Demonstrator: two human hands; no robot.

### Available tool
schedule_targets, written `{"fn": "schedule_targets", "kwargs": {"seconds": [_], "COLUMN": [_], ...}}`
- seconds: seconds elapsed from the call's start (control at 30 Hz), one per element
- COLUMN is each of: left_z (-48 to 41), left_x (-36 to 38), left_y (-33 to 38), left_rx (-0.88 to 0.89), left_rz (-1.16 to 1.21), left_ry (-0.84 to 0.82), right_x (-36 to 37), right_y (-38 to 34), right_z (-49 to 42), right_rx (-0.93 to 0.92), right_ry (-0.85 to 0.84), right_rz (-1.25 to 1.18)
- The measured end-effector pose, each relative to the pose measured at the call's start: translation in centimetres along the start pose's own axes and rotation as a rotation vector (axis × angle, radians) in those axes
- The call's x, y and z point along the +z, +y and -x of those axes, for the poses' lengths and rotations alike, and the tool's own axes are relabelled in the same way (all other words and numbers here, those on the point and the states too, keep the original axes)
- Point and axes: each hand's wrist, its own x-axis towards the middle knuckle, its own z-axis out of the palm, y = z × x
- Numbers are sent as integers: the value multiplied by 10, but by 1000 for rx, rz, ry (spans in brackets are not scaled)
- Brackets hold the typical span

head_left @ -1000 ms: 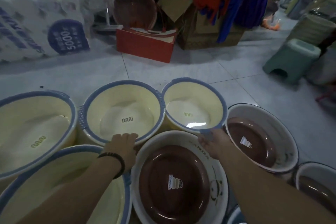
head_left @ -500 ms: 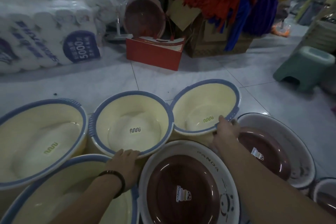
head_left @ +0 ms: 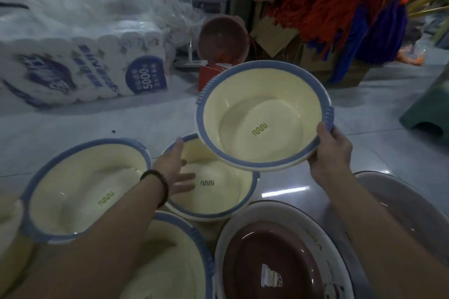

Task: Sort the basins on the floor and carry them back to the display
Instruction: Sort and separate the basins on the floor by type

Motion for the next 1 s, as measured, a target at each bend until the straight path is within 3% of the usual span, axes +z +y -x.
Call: {"fn": "schedule_targets", "kwargs": {"seconds": [0.17, 0.27, 0.4, 0.53, 0.67, 0.77, 0.83, 1.0], "left_z": [-12, -16, -18, -27, -31, -28, -30, -33], "left_x": [-29, -34, -38, -36, -28, -25, -23, -15], "left_y": [-6, -10, -25, -51, -74, -84, -90, -102], "left_rx": [74, 85, -31, -44, -131, -241, -209, -159], "left_rz": [271, 205, 162, 146, 156, 209, 147, -306], "left_ry": [5, 70, 249, 374, 346, 268, 266, 348], "right_x": [29, 47, 62, 65, 51, 41, 34, 22], "right_y": [25, 36, 60, 86, 114, 127, 134, 152], "right_z": [12, 17, 15, 29, 40, 45, 45, 45], "right_rx": [38, 66, 24, 109, 133, 153, 168, 145], "right_ry": [-188, -211, -249, -178, -206, -206, -200, -198], "right_rz": [78, 144, 262, 374, 576, 587, 637, 779]}}
